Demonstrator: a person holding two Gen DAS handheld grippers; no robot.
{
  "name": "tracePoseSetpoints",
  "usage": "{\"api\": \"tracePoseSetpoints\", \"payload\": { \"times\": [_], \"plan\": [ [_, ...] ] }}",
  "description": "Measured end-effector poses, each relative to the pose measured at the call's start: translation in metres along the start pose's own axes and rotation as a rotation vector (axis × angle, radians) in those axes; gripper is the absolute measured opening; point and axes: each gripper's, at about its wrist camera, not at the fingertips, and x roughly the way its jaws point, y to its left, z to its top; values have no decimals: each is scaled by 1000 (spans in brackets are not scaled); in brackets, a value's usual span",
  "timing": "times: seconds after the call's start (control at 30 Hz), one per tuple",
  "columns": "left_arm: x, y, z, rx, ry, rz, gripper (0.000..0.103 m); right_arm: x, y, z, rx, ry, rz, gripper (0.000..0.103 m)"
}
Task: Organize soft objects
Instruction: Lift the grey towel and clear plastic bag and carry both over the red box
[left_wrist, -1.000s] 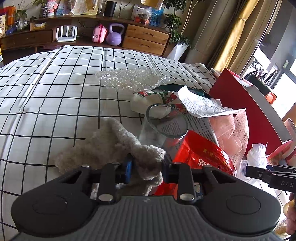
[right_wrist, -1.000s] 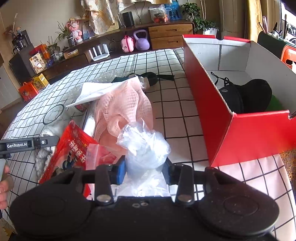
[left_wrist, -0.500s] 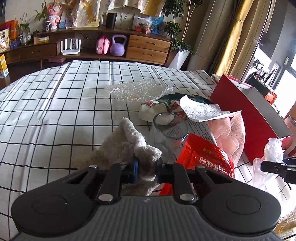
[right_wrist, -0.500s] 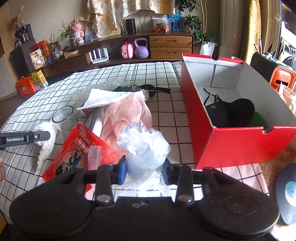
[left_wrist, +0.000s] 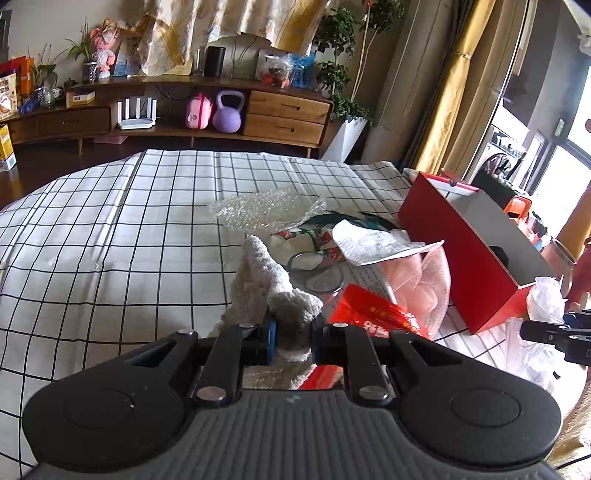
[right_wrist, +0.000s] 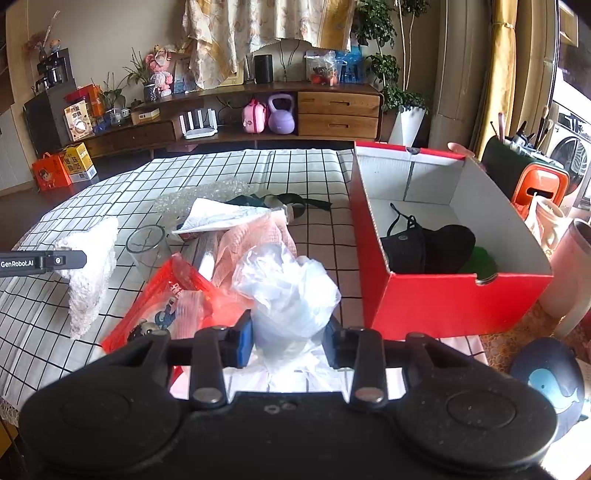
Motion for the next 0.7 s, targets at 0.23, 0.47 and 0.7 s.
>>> {"api": "tracePoseSetpoints", "payload": {
  "times": [0.23,0.47,0.7],
  "plan": [
    [-22,-21,15,2,-32,-81,17,-19,-3,6,-27,-26,-3,36],
    [-35,-58,37,44,-60,-147,17,-30,-12,13,-56,-37,-21,36],
    [-32,-104,65,108,-90,-202,16,-36,-34,25,-50,-37,-54,36]
  ]
}}
